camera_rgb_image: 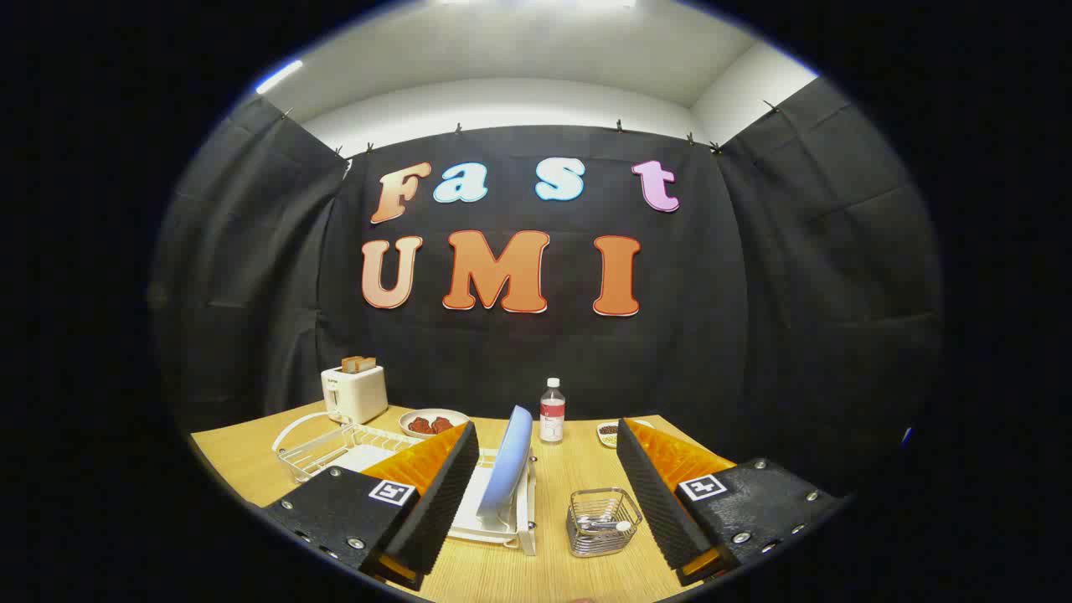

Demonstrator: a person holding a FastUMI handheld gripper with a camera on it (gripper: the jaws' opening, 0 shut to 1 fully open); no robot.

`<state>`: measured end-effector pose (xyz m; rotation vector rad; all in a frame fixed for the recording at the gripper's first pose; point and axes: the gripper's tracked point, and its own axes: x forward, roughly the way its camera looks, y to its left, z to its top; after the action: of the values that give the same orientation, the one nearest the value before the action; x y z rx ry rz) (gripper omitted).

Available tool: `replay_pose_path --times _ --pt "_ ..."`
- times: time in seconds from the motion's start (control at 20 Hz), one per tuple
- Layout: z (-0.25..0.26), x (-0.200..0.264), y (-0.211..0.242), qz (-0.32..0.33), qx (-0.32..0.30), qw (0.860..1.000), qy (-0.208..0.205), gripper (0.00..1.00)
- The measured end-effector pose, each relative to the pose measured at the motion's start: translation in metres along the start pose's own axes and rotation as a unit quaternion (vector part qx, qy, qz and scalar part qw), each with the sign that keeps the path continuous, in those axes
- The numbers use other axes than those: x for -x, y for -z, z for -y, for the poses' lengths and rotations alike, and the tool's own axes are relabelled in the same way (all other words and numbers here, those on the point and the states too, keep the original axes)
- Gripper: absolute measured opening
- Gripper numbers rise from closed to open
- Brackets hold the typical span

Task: Take the plate from the dish rack, then take the spoon from the basket and place it into the plate.

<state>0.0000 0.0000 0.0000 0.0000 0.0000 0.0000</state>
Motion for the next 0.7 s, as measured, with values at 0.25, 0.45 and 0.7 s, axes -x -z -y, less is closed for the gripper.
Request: replay_pose_path --times 0.25,0.45,0.7 --pt "-0.017 0.001 0.010 -0.016 -0.016 1.000 -0.016 0.98" --pt "-0.015 0.002 0.017 -0.022 -0.023 0.999 -0.008 0.98" --pt "-0.026 0.009 0.006 -0.016 -0.020 0.999 -0.020 0.98"
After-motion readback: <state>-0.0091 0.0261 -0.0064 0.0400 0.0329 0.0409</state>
